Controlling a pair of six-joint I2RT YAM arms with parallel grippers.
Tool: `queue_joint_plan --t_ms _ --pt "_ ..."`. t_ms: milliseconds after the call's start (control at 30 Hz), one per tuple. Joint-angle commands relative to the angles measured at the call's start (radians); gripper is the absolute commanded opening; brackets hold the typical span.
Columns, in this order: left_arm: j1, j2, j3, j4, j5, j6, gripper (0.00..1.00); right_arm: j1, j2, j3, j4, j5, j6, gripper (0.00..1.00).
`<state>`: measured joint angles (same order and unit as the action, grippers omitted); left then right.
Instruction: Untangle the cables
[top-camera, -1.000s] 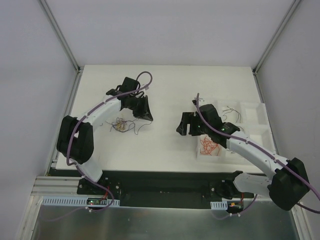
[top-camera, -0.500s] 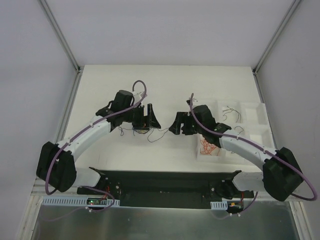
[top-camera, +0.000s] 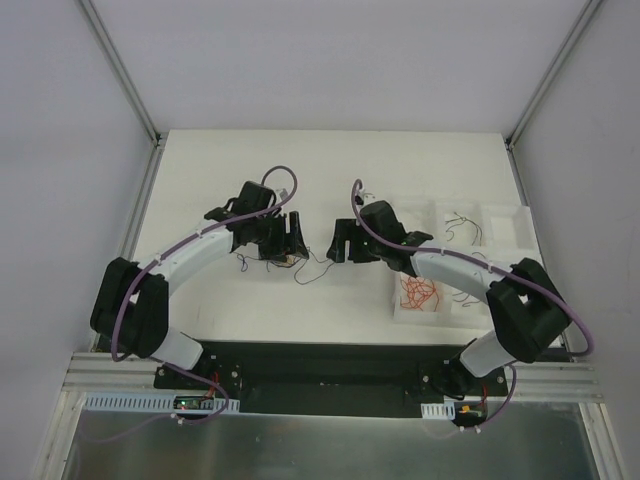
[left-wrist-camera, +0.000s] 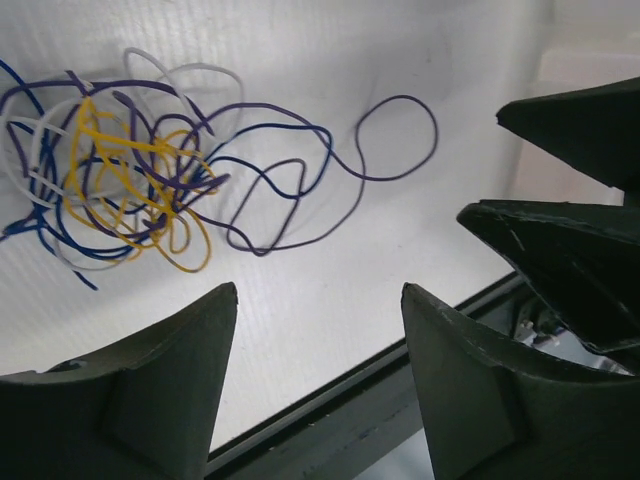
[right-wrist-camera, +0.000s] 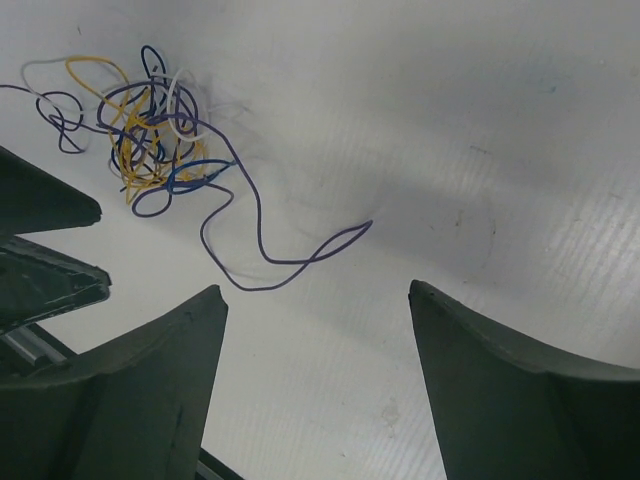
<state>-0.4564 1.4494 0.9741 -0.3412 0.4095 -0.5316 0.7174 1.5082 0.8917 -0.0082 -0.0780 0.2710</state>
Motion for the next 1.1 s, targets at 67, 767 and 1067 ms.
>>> queue_joint_plan --t_ms 67,767,1067 --pt "0.002 0.074 0.055 -0.019 -0.119 0.007 0.63 0.024 0.102 0.075 0.042 0.049 0.021 0.76" --pt "0.018 0.114 0.029 -0.076 -0.297 0.002 0.0 0.047 0.166 0.081 0.177 0.213 -0.111 0.0" --pt "0.09 -0.076 -0.04 -0.147 -0.361 0.025 0.0 0.034 -0.071 -0.028 0.163 0.353 -0.085 0.04"
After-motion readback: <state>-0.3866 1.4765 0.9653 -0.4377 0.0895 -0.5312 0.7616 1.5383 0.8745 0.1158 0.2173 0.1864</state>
